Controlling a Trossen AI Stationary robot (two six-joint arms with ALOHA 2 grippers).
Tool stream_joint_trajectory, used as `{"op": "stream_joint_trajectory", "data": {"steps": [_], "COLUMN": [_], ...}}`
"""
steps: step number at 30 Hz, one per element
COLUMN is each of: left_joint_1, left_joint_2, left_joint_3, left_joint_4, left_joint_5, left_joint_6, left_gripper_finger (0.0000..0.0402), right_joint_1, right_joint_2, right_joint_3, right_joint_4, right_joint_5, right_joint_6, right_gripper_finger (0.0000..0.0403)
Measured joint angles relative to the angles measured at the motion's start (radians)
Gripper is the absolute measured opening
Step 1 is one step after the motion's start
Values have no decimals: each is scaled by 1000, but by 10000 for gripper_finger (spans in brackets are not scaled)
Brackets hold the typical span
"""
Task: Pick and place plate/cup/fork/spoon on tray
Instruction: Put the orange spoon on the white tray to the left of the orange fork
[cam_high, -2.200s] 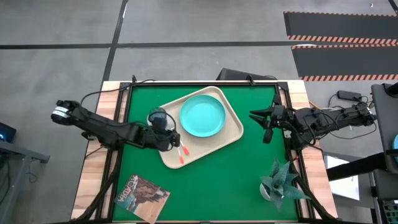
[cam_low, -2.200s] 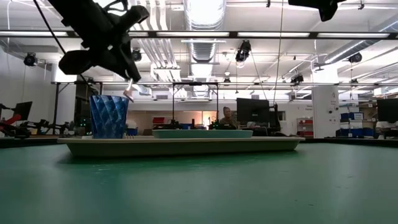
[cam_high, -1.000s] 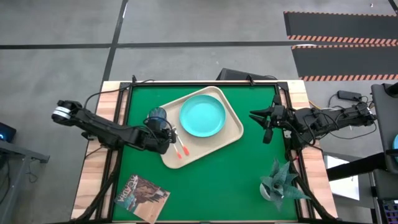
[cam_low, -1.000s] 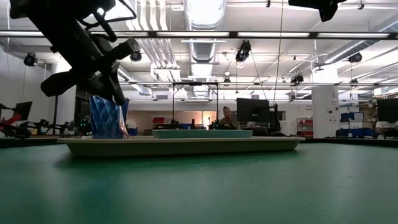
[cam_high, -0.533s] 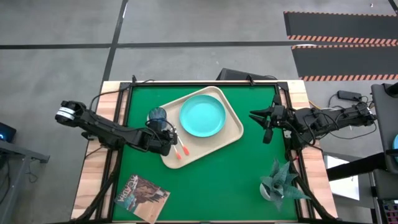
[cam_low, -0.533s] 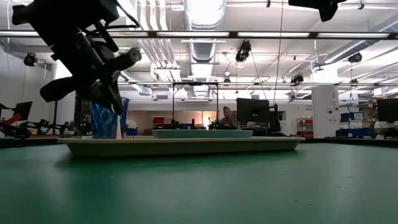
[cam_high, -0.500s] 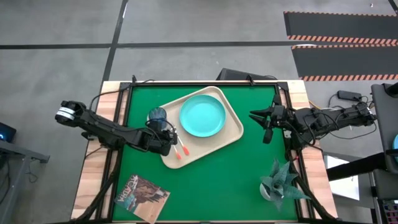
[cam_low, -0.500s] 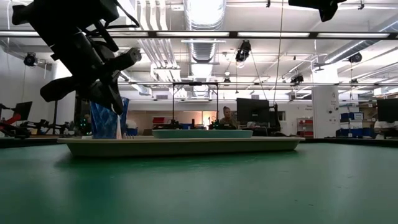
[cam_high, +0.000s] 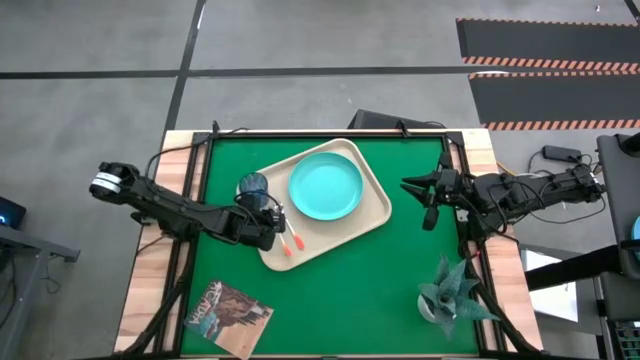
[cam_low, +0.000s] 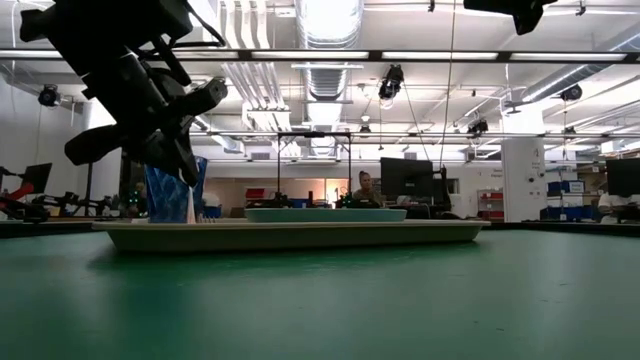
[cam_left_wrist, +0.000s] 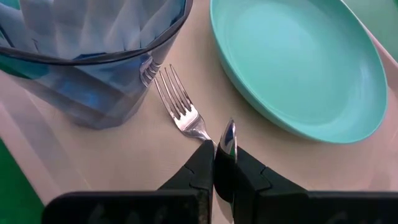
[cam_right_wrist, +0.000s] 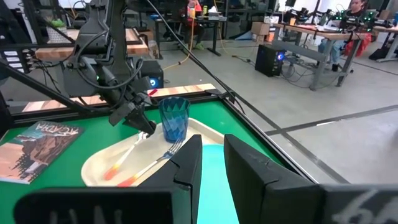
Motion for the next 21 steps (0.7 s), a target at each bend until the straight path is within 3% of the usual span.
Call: {"op": "stream_joint_trajectory", "data": {"steps": [21], "left_joint_1": [0], "left_joint_2": [0], "left_joint_3": [0], "left_joint_4": [-6], "left_joint_5": [1], "left_joint_6": [3], "left_gripper_finger": [22], "right_joint_1": [0], "right_joint_2": [0], "right_joint_3": [0], "right_joint_4": [2], "right_joint_5": [0], "right_joint_6": [0], "right_gripper_finger": [59]}}
